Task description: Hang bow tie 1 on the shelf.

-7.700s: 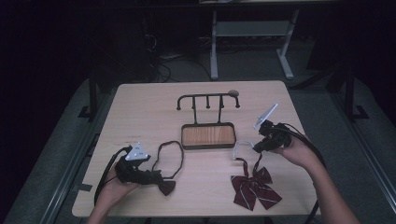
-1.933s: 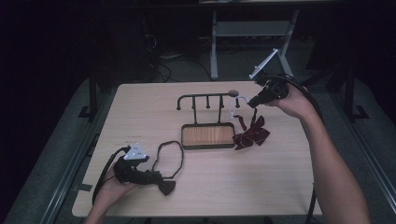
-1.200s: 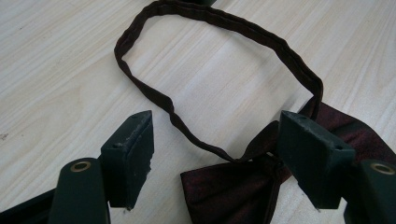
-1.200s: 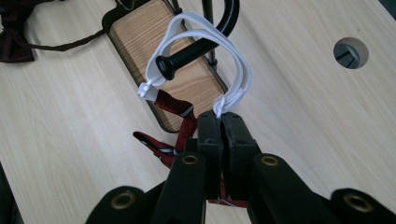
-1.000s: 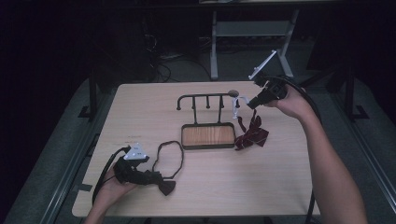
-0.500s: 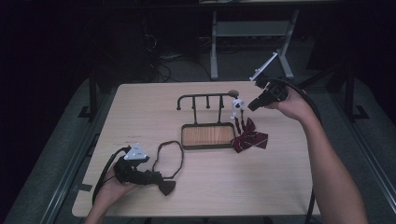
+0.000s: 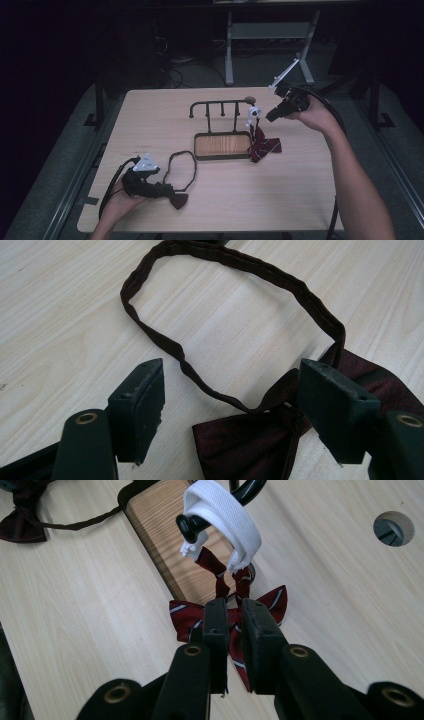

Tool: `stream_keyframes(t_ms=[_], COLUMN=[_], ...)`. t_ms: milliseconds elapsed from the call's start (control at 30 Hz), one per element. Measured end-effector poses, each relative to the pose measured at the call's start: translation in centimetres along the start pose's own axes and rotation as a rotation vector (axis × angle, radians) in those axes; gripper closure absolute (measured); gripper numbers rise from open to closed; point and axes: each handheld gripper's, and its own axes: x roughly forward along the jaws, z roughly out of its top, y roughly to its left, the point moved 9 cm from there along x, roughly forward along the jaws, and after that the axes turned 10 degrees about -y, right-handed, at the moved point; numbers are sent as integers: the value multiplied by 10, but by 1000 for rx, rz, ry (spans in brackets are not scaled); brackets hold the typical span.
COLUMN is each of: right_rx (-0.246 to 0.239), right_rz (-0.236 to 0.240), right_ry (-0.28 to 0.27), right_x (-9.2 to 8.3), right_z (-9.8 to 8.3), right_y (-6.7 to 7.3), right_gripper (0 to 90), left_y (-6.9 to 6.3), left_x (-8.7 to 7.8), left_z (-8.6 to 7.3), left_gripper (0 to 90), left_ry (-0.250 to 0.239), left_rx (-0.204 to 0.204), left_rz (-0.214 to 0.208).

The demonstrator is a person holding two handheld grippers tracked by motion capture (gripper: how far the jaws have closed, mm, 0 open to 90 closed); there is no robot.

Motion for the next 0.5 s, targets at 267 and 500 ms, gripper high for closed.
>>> stream_keyframes(t_ms=[267,500], right_rx=[5,7], right_rz=[16,27], right_ry=[-1,-4], right_x=[1,3], right_z=[-7,-14], right_y=[4,5], right_gripper=[778,755], left_y=[-1,-1], left_x=[0,1], left_z=[0,0], left_gripper=[283,283], left_ry=[0,1], left_rx=[-1,-2], left_rz=[-2,-3])
